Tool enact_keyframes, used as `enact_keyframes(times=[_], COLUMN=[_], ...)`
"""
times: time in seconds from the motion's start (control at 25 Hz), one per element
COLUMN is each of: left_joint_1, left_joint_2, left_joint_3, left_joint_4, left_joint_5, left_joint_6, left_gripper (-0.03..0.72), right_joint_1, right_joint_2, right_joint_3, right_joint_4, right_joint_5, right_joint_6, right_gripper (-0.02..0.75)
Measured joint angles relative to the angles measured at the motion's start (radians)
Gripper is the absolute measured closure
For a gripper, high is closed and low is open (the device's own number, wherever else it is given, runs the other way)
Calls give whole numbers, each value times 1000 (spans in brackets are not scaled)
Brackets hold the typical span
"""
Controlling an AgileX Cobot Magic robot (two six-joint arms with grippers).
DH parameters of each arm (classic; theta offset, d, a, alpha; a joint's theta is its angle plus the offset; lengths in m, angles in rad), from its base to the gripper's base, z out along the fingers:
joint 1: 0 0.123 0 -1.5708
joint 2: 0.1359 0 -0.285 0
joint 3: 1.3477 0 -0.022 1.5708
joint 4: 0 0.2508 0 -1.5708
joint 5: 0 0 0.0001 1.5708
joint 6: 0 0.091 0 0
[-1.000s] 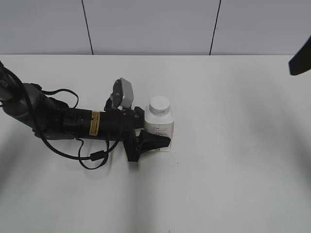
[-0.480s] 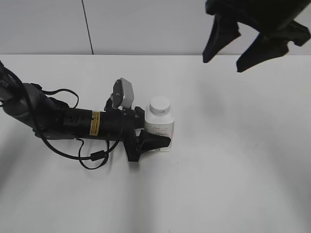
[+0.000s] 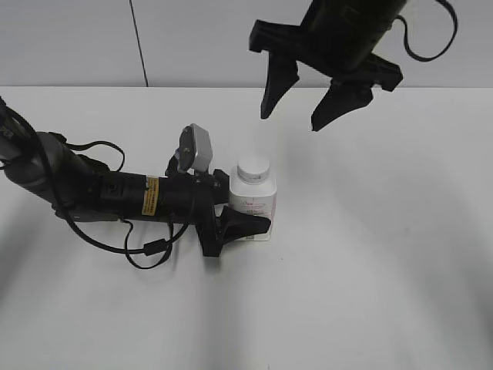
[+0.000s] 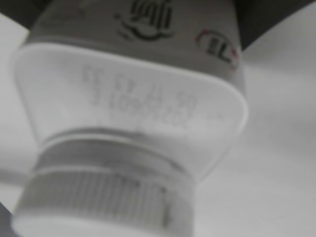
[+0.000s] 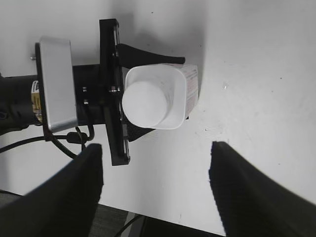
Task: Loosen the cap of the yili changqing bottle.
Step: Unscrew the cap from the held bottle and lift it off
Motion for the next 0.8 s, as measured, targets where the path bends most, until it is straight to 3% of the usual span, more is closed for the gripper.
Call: enact_keyframes(times=[0.44, 0.8], left_joint_1=[0, 0], left_joint_2=[0, 0], left_joint_3=[0, 0], left_joint_4=[0, 0], left_joint_5=[1, 1], left_joint_6=[0, 0], left_gripper=[260, 260], right_joint_1=[81, 90], right_joint_2=[118, 153], right_joint_3=[-61, -66], right_joint_4=[-39, -86], right_joint_5=[-48, -53], right_joint_6=[53, 87], right_gripper=[204, 204])
